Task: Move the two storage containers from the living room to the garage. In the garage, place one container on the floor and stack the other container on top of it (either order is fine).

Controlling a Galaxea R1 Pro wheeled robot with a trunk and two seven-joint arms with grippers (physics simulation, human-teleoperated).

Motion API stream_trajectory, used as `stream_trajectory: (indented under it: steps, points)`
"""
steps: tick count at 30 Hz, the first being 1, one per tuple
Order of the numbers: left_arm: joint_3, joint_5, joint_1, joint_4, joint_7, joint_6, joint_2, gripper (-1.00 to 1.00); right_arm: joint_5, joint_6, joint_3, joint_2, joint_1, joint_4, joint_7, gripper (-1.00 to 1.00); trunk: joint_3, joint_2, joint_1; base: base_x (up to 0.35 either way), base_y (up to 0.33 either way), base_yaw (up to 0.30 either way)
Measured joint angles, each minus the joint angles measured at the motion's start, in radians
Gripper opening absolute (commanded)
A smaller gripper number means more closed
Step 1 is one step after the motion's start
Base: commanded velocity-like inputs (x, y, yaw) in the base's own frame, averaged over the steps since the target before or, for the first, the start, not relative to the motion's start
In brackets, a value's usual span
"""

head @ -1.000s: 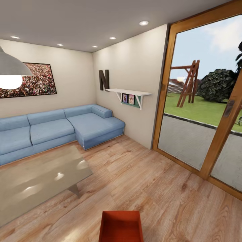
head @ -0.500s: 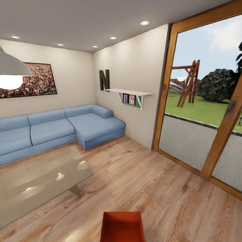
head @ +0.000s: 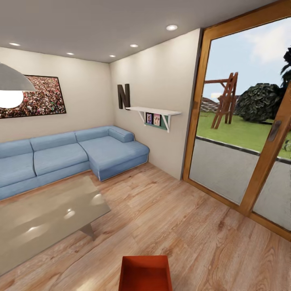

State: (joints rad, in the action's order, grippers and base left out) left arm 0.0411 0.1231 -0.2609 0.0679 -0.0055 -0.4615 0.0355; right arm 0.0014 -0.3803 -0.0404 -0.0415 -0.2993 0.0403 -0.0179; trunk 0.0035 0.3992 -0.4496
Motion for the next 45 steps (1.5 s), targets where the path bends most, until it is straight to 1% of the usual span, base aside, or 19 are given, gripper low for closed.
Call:
stream_trajectory:
  steps: [15, 23, 28, 32, 38, 45]
  points:
    - [0.0, 0.0, 0.0, 0.0, 0.0, 0.0, 0.0, 1.0, 0.0, 0.0, 0.001, 0.0, 0.0, 0.0, 0.001, 1.0, 0.0, 0.0, 0.0, 0.0, 0.0, -0.001]
    - [0.0, 0.0, 0.0, -0.001, -0.002, 0.0, -0.006, 1.0, 0.0, 0.0, 0.002, 0.0, 0.0, 0.0, 0.001, 1.0, 0.0, 0.0, 0.0, 0.0, 0.0, 0.0]
    - [-0.001, 0.0, 0.0, -0.001, -0.003, -0.004, -0.002, 1.0, -0.001, 0.0, 0.004, 0.0, 0.0, 0.0, 0.001, 1.0, 0.0, 0.0, 0.0, 0.0, 0.0, 0.0]
    - [-0.004, -0.005, 0.0, -0.002, -0.008, 0.0, -0.007, 1.0, -0.001, 0.001, 0.004, 0.0, 0.0, 0.0, 0.001, 1.0, 0.0, 0.0, 0.0, 0.0, 0.0, 0.0]
    - [-0.005, 0.002, 0.0, -0.005, -0.01, -0.001, -0.009, 1.0, 0.0, 0.003, 0.002, 0.0, 0.0, 0.0, 0.001, 1.0, 0.0, 0.0, 0.0, 0.0, 0.0, 0.0]
    - [-0.007, 0.002, 0.0, -0.008, -0.012, 0.0, -0.014, 1.0, 0.002, 0.008, 0.001, 0.0, 0.0, 0.0, 0.004, 1.0, 0.0, 0.0, 0.0, 0.0, 0.0, 0.0]
